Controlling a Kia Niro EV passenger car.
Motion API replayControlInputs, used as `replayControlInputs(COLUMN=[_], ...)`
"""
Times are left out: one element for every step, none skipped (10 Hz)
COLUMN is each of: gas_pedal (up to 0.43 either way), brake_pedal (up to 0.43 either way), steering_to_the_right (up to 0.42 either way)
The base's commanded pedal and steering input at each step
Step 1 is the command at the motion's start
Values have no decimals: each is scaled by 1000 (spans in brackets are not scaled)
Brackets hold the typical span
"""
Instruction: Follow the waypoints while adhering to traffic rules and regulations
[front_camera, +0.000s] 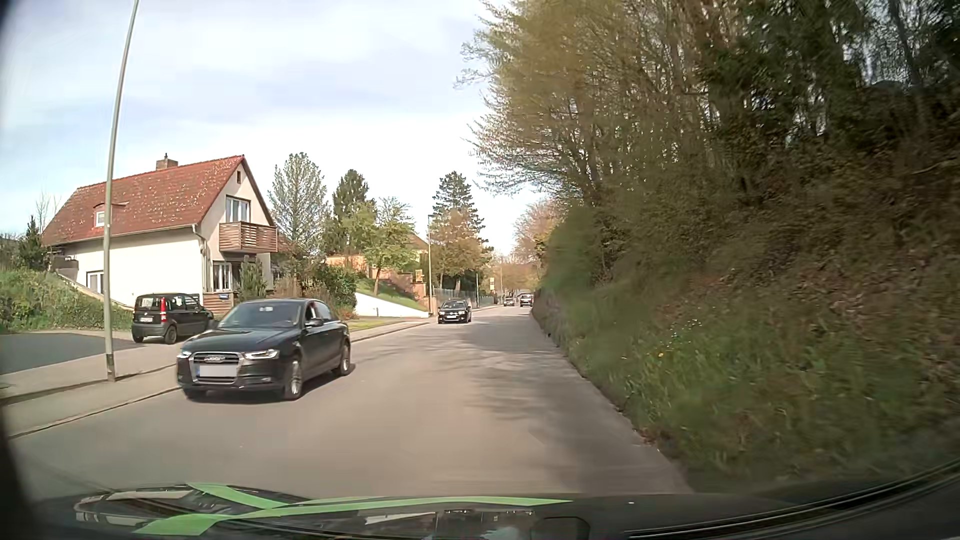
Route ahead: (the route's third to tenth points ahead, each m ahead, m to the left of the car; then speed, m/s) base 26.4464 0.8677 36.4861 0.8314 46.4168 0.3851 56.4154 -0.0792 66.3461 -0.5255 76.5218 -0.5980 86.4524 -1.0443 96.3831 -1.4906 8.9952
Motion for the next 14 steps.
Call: replayControlInputs(gas_pedal=[28,28,28,39,39,39,39,39,39,39,39,39,39,47], brake_pedal=[0,0,0,0,0,0,0,0,0,0,0,0,0,0], steering_to_the_right=[-26,-25,-20,-14,-9,-8,-8,-8,-6,-4,-4,-3,-2,0])
